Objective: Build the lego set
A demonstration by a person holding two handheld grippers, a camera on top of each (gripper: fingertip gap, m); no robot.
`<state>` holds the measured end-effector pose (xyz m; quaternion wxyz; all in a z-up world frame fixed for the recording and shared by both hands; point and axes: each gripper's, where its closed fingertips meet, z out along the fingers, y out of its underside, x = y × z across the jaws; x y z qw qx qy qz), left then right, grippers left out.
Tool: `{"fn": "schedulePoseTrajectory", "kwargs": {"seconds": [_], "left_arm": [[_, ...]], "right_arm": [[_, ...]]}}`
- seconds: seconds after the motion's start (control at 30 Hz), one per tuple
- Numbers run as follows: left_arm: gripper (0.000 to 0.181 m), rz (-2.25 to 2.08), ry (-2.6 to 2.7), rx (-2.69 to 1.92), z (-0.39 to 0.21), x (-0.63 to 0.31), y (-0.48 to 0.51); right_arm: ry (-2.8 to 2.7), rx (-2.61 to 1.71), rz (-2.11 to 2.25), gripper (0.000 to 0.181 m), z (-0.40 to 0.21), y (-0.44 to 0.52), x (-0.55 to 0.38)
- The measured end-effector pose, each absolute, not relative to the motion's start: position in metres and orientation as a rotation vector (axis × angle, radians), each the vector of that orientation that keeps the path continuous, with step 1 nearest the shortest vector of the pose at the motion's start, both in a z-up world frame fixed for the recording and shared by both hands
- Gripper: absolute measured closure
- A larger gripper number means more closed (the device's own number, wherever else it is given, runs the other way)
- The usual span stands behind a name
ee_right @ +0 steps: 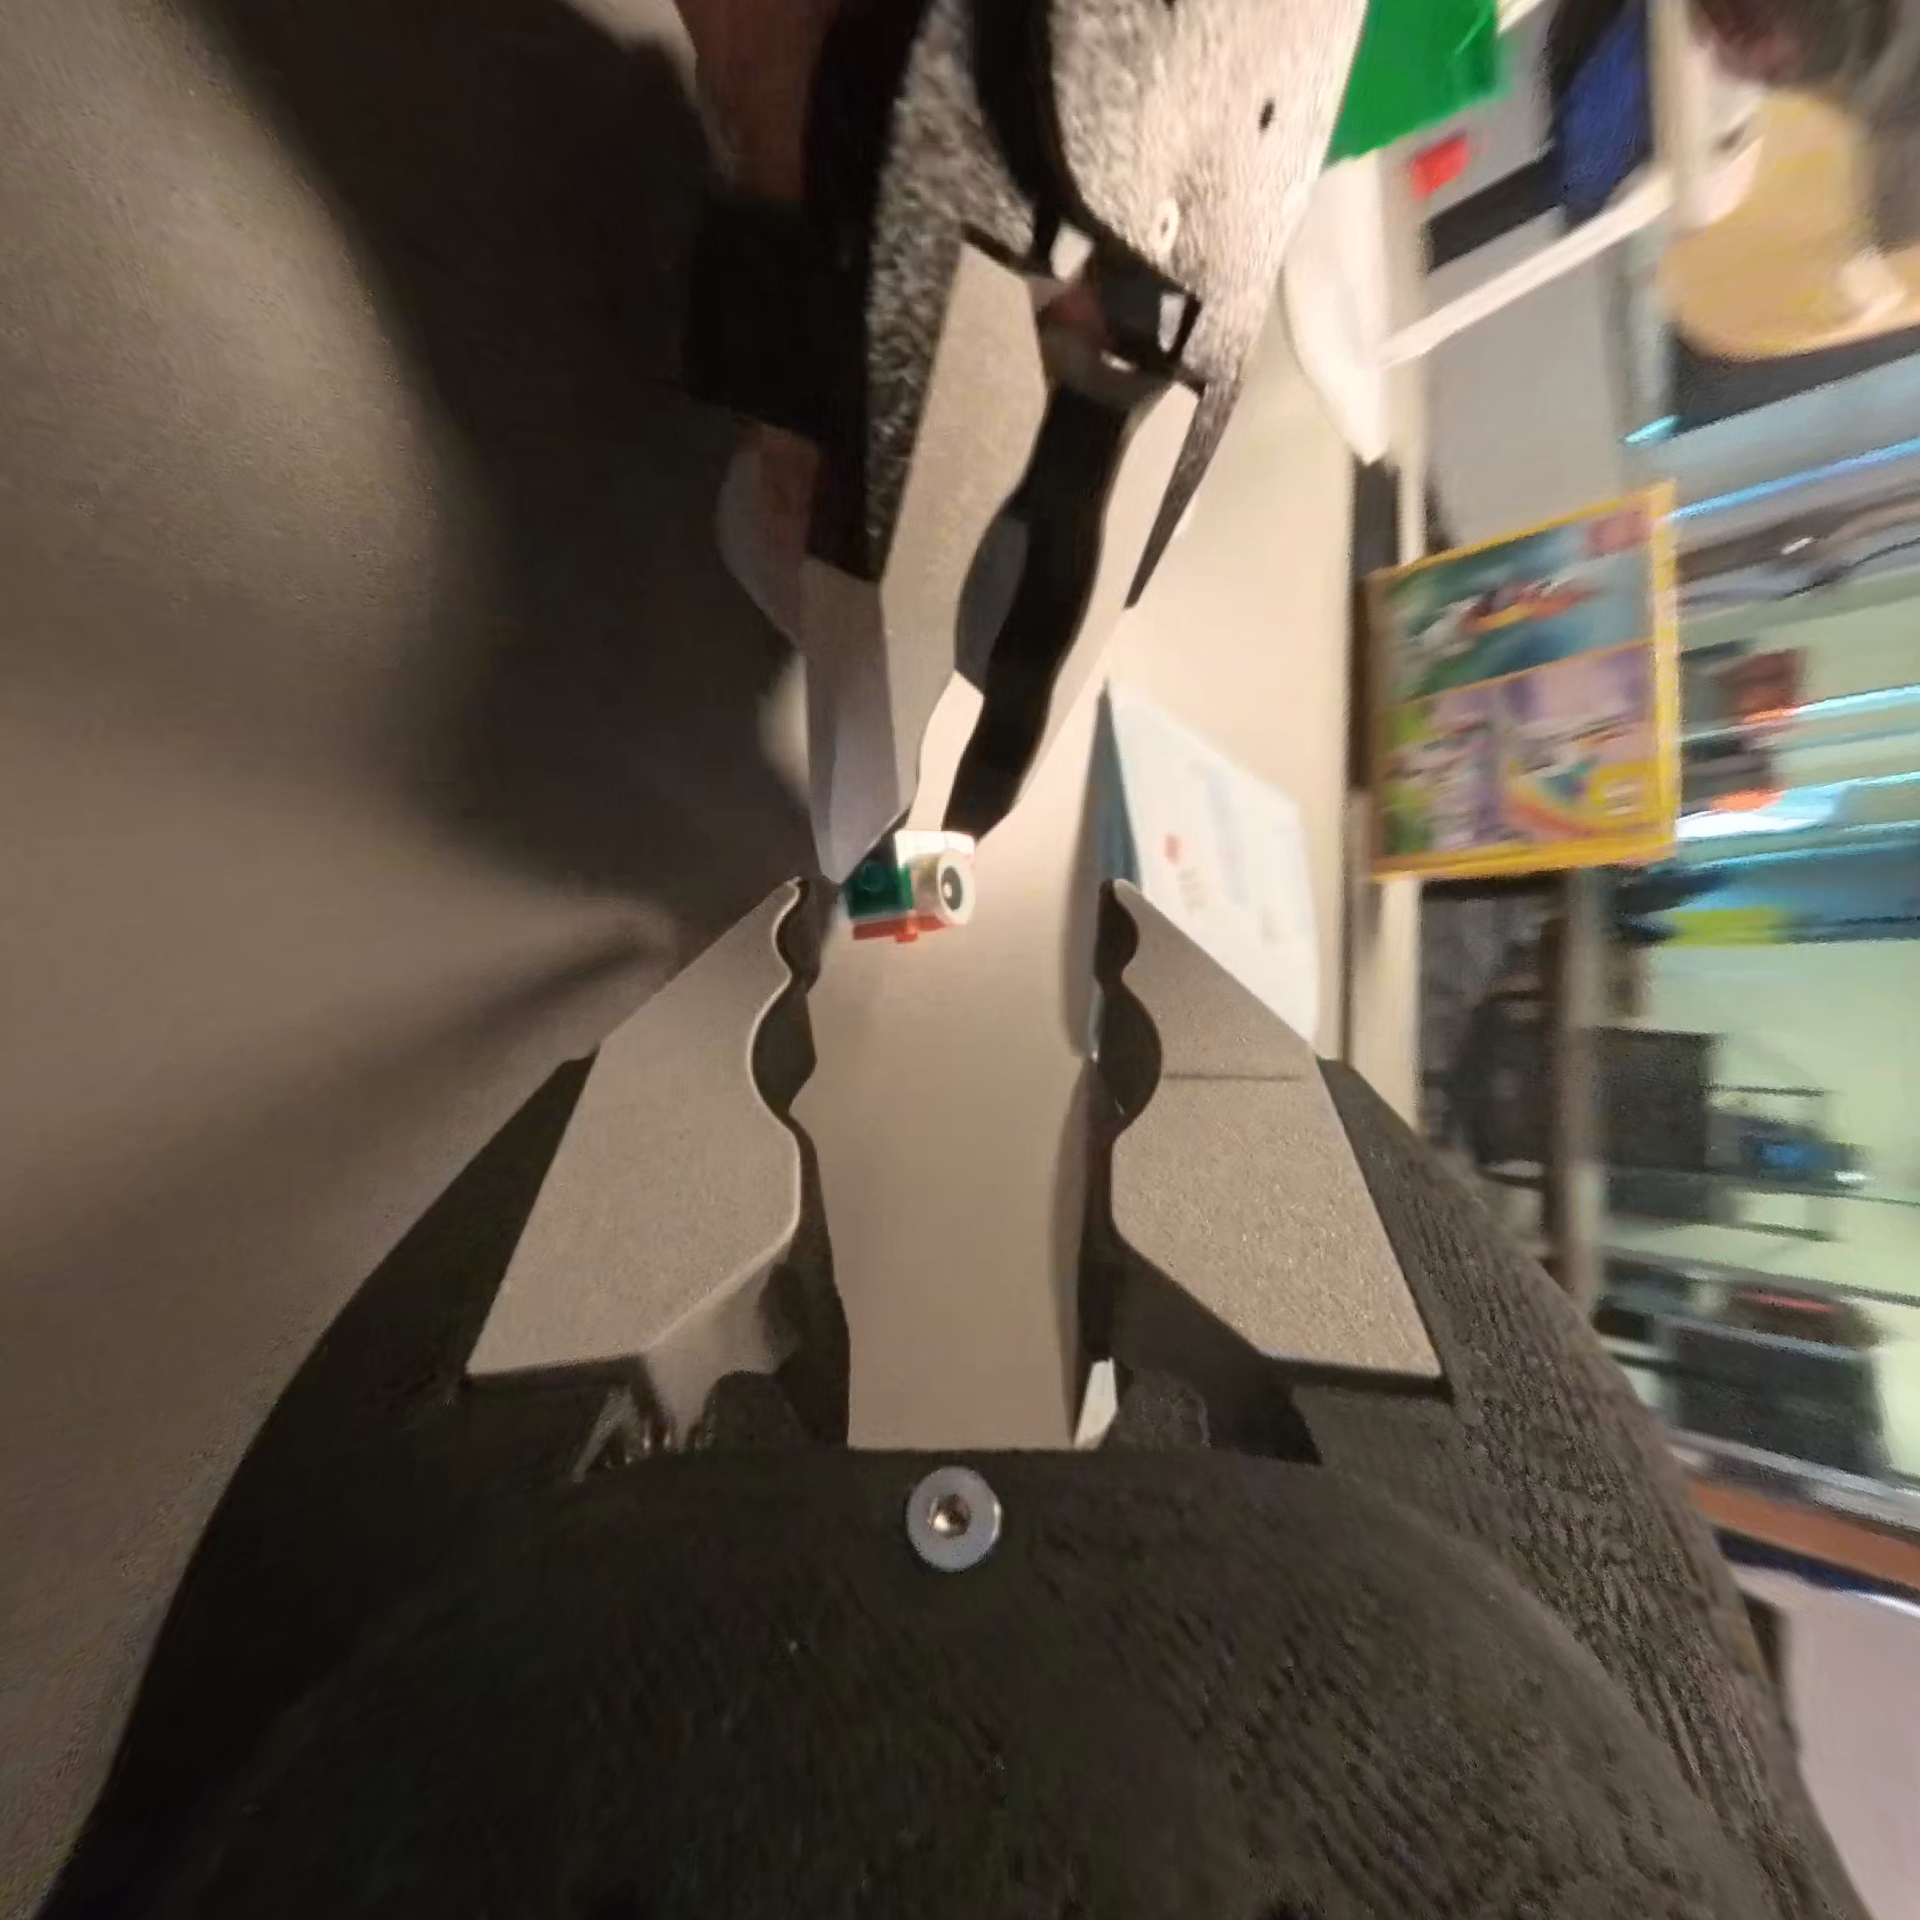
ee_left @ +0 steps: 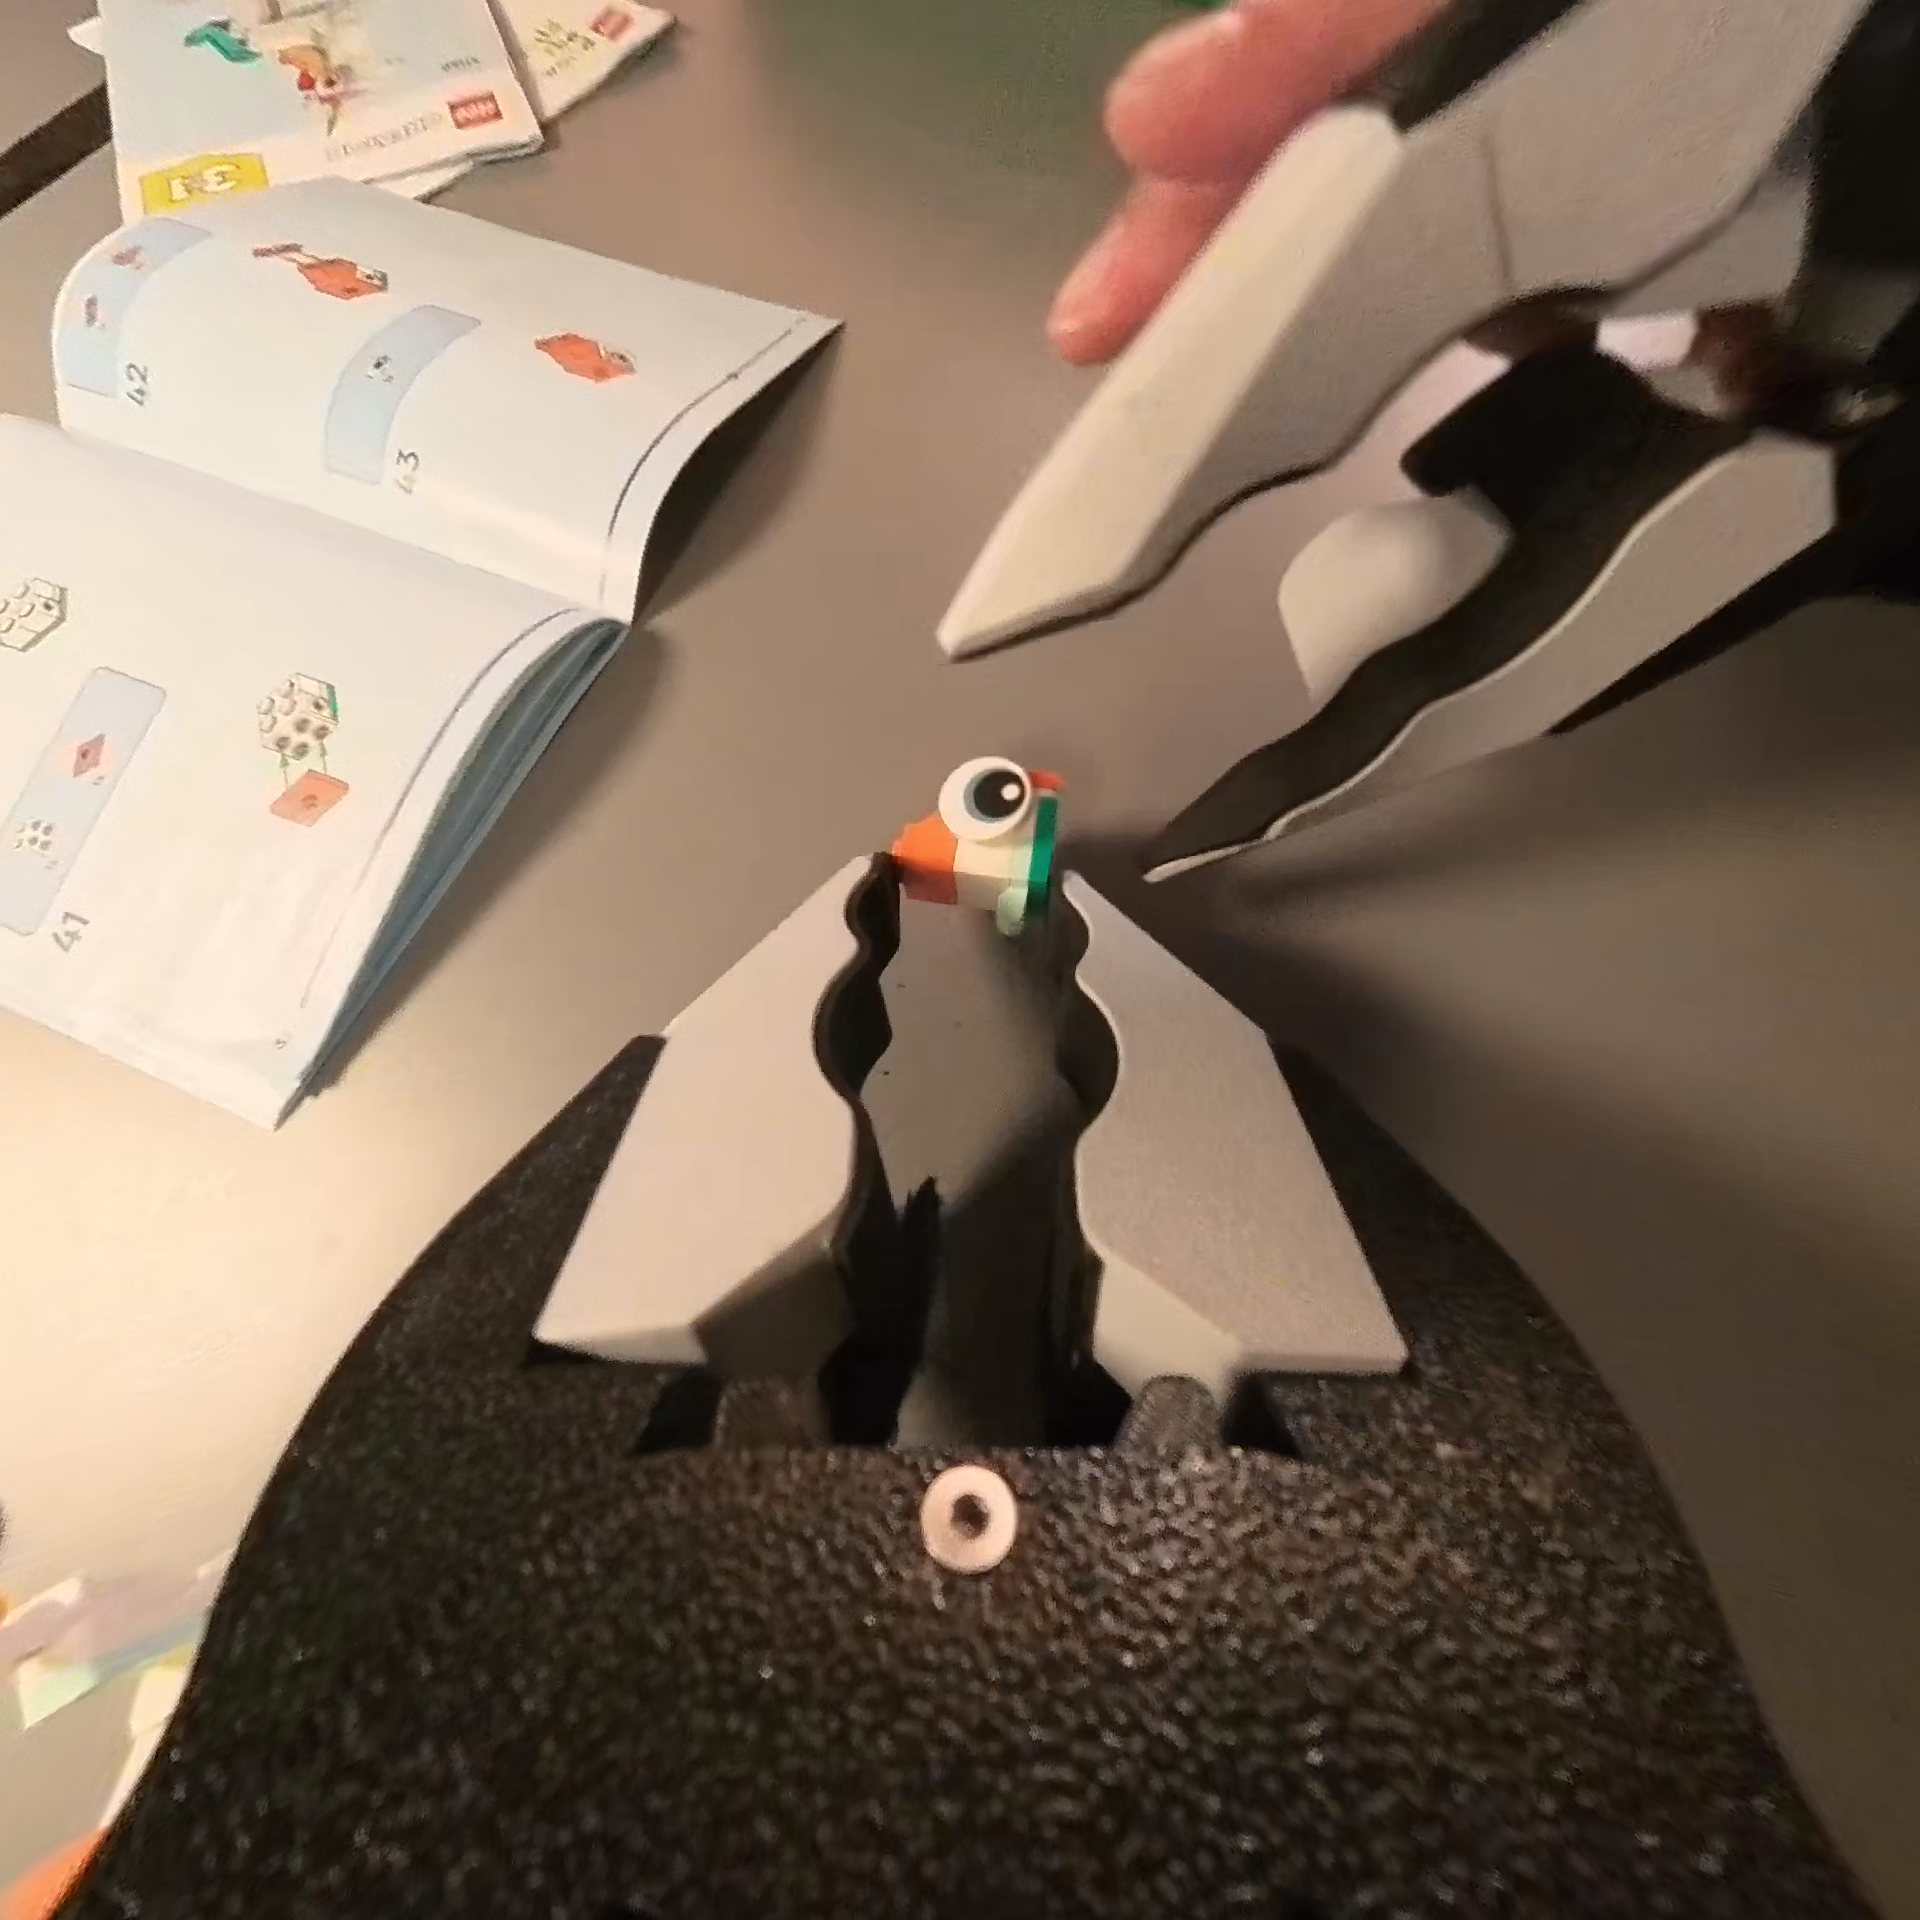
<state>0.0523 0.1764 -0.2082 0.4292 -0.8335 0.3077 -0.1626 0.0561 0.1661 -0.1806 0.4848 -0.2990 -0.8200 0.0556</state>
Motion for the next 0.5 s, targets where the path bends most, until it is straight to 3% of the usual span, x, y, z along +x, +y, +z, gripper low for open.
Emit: {"fn": "schedulePoseTrajectory", "kwargs": {"seconds": [0.5], "left_arm": [[0.155, -0.489, 0.709, -2.031, -0.177, 0.055, 0.175]], "right_arm": [[-1.821, -0.402, -0.220, 0.133, -0.165, 0.177, 0.046]]}}
